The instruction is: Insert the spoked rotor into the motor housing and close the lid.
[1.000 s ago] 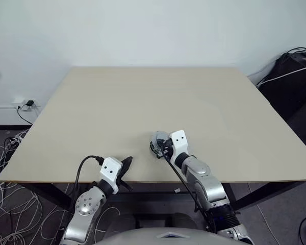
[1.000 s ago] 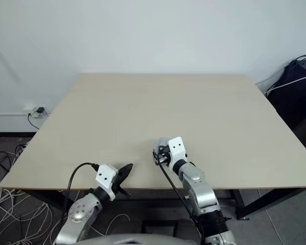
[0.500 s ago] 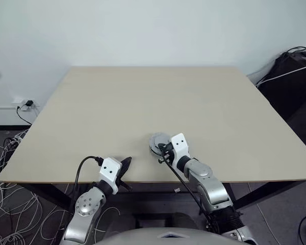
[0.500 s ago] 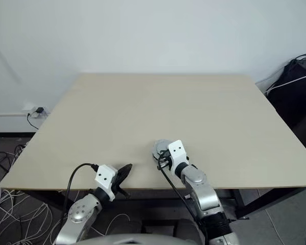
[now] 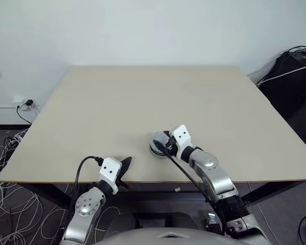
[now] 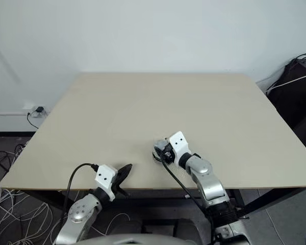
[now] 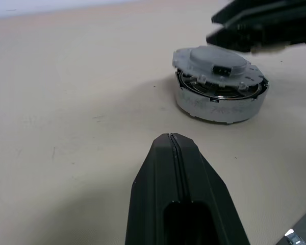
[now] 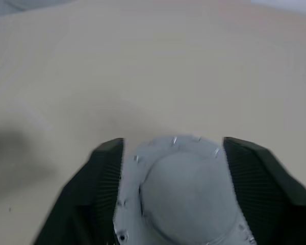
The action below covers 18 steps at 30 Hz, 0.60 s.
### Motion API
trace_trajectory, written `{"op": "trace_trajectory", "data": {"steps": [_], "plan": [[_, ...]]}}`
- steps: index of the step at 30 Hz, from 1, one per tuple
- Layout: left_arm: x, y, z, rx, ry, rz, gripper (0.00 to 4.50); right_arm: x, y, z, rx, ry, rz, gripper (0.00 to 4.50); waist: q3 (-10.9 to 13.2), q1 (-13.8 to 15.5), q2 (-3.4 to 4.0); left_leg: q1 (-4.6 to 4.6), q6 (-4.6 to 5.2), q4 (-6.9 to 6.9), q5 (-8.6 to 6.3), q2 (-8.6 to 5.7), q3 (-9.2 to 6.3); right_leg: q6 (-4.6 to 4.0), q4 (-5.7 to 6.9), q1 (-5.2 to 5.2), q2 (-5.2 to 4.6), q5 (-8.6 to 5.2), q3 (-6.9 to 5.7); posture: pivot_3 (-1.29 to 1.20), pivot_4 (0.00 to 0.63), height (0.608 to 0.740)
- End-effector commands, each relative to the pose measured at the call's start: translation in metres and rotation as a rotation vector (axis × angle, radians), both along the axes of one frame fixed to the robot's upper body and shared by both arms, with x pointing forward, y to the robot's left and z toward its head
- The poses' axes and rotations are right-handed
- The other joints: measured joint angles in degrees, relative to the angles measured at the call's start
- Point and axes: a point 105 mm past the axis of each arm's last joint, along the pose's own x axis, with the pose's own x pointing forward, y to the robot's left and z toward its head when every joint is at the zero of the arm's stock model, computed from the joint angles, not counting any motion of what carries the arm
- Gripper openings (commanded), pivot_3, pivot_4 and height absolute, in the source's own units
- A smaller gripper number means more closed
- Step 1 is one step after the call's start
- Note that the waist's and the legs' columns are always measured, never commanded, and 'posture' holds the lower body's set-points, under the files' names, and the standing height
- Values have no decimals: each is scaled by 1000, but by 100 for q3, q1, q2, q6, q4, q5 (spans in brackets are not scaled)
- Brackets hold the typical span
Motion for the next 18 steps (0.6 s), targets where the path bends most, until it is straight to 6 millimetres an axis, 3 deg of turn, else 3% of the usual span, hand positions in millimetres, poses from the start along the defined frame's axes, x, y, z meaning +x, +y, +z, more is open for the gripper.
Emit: {"op": "trace_trajectory", "data": {"steps": [1, 18], "plan": [[4, 0, 11, -20, -41, 12, 0, 5, 5, 8, 10, -29, 39, 4454, 0, 0, 0, -1, 0, 0, 0, 0, 0, 0, 0, -1, 0, 0, 0, 0, 0, 740], [1, 1, 11, -25, -36, 31, 0, 19, -2, 0, -17, 15, 30, 4454, -1, -2, 1, -8, -5, 0, 3, -1, 0, -2, 1, -7, -3, 0, 1, 0, 0, 740]]}}
